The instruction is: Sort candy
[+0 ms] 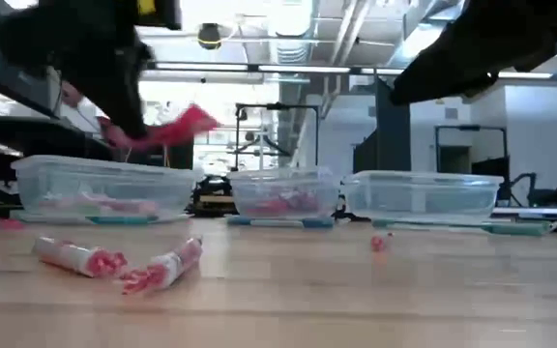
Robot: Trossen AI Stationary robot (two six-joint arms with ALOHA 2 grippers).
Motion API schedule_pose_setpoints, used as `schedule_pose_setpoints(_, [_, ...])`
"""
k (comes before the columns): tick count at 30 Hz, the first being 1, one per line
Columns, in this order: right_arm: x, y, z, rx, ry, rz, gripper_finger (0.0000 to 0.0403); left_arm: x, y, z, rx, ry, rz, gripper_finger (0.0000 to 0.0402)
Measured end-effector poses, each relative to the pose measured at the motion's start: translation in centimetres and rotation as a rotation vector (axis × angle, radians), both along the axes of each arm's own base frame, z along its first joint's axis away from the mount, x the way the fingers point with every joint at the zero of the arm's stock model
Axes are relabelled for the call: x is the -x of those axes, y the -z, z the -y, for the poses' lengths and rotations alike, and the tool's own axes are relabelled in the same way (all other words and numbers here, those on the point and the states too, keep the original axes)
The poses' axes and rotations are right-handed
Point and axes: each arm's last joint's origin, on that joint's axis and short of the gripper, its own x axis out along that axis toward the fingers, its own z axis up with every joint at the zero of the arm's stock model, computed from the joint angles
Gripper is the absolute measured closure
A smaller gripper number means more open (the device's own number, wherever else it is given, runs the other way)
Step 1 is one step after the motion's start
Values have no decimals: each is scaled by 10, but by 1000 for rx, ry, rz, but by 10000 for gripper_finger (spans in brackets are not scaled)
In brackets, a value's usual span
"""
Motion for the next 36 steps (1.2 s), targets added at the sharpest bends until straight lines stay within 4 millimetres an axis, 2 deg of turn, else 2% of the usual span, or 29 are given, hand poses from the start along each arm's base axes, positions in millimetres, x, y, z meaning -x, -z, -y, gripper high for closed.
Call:
schedule_pose_setpoints(4, [0, 0, 0, 0, 0, -1, 271, 24, -32, -35, -61, -150, 86, 401])
schedule_pose_setpoints(10, [0, 0, 0, 0, -1, -1, 271, 47, -54, -78, -62, -334, 141, 395])
schedule_pose_setpoints(15, [0, 0, 0, -1, -1, -1, 271, 52, -55, -99, -34, -438, 106, 332])
schedule_pose_setpoints(19, [0, 0, 0, -1, -2, -1, 271, 54, -49, -108, 9, -497, 29, 269])
schedule_pose_setpoints(22, [0, 0, 0, -1, -2, -1, 271, 55, -45, -107, 67, -509, -28, 237])
schedule_pose_setpoints(25, [0, 0, 0, 0, -2, -2, 271, 54, -43, -97, 180, -528, -23, 225])
schedule_pose_setpoints(33, [0, 0, 0, 0, -2, -2, 271, 59, -43, -42, 298, -521, 85, 228])
schedule_pose_setpoints(36, [0, 0, 0, -1, -2, -1, 271, 61, -39, -24, 337, -505, 74, 228])
